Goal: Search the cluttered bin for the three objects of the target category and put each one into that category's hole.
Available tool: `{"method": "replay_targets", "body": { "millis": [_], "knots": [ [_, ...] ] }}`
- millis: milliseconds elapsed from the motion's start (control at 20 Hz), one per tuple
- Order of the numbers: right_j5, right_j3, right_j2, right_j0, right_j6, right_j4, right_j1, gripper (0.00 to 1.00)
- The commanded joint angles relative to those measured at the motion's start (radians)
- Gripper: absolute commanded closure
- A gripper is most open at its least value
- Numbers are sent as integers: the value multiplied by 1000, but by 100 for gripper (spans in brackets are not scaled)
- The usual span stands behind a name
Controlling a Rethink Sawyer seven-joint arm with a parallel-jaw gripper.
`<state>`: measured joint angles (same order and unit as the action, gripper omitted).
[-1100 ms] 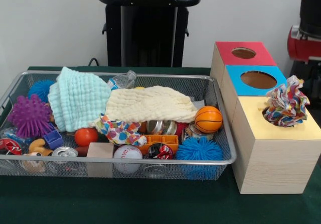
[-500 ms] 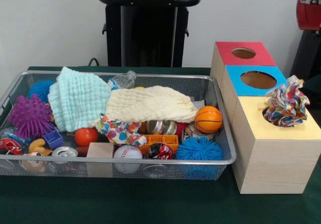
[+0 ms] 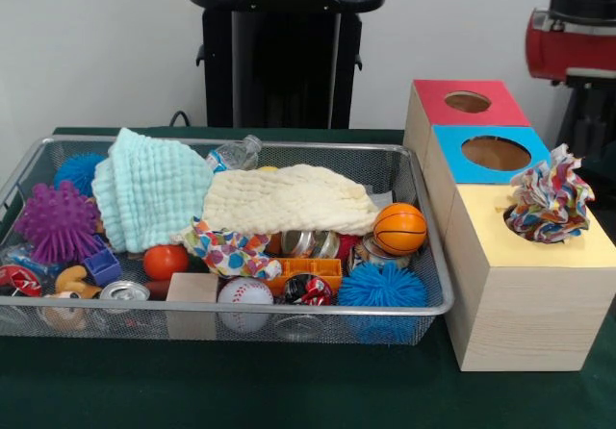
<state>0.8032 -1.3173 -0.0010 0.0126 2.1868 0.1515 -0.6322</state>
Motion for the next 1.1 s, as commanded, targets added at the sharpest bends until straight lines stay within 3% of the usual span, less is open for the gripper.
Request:
{"method": "replay_targets", "body": {
  "millis": [50,200,650,1100],
  "knots": [
    [-91,-222,79,-94,-93,-71,13,100],
    [-93,-230,93,-94,-74,-73,9,100],
    [-66,-120,70,-24,58,-71,73,100],
    [38,-123,65,0,94,-20,6,100]
  ]
}}
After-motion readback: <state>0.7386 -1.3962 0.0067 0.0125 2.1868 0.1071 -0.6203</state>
